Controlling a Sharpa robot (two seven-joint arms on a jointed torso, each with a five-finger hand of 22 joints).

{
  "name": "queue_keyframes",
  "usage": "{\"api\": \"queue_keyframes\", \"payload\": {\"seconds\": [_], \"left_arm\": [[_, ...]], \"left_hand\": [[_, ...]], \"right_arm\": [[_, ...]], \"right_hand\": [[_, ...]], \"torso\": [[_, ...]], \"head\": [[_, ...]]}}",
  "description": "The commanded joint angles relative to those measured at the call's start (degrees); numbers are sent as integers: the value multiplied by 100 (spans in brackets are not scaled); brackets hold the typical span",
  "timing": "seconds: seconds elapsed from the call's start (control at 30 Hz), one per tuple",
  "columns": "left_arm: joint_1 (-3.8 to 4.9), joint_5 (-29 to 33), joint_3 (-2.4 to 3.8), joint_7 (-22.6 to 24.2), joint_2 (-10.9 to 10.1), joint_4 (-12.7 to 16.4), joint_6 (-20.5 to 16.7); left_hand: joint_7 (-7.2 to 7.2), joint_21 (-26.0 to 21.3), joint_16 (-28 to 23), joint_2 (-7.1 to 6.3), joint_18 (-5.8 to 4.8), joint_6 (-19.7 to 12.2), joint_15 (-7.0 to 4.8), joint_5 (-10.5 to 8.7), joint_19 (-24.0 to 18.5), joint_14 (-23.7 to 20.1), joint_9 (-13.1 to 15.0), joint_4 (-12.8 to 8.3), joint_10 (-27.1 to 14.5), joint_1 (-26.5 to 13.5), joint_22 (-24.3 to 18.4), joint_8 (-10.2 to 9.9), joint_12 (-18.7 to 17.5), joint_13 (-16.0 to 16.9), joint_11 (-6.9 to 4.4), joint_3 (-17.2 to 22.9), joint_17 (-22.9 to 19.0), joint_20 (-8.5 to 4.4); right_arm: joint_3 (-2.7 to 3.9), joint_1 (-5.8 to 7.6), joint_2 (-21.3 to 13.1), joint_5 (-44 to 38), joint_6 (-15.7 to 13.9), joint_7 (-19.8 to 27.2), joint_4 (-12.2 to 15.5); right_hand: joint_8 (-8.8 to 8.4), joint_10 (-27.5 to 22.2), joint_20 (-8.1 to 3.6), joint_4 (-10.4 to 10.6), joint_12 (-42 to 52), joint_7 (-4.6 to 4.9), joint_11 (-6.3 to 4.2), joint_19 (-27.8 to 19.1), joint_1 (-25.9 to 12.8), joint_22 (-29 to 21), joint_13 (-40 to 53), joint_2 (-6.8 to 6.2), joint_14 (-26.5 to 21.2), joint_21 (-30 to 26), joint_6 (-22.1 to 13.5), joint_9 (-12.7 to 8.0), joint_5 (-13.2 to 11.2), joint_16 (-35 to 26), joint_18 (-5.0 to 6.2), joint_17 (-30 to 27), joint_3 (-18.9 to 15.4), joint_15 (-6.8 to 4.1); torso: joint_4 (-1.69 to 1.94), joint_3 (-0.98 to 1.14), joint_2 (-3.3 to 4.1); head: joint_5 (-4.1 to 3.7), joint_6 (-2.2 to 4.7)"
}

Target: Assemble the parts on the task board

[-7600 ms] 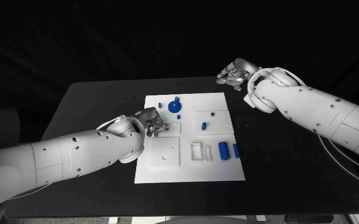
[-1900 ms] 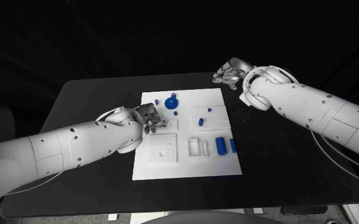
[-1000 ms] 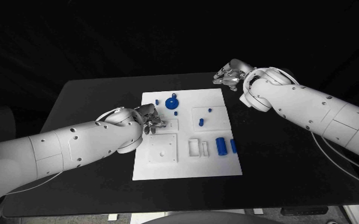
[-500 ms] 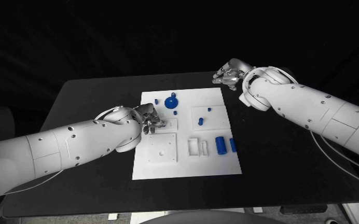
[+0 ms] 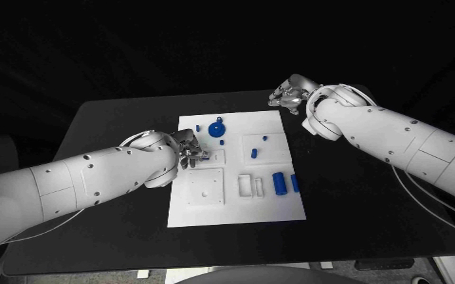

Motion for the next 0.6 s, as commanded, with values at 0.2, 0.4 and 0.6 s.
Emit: {"api": "queue_keyframes", "payload": {"seconds": [0.2,0.4,0.6], "left_arm": [[22,109,0,-26,48,-57,243],[39,96,-1,-46,99,-117,279],[45,13,-2,-108,141,-166,348]], "left_hand": [[-778,31,37,126,-111,1215,-35,18,6,-1,5,-123,108,56,99,16,33,-3,-207,87,1,-24],[-778,33,38,124,-111,1213,-35,16,5,-2,11,-131,108,59,98,15,34,-4,-207,85,0,-25],[-778,33,38,124,-111,1213,-35,16,5,-2,11,-131,108,59,98,15,34,-4,-207,85,0,-25]], "right_arm": [[4,-11,8,9,56,21,-7],[4,-14,12,9,59,21,-7],[4,-16,18,9,59,22,-14]], "right_hand": [[26,-32,7,-1,-30,8,5,271,-33,427,-6,1,-4,-16,-8,-1,14,-30,38,-7,-5,12],[26,-32,7,-1,-30,8,5,271,-33,427,-6,1,-4,-16,-8,-1,14,-30,38,-7,-5,12],[26,-32,7,-1,-30,8,5,271,-33,427,-6,1,-4,-16,-8,-1,14,-30,38,-7,-5,12]], "torso": [[4,-4,0],[4,-6,-2],[2,-9,-2]], "head": [[-14,-5],[-21,-5],[-19,-11]]}}
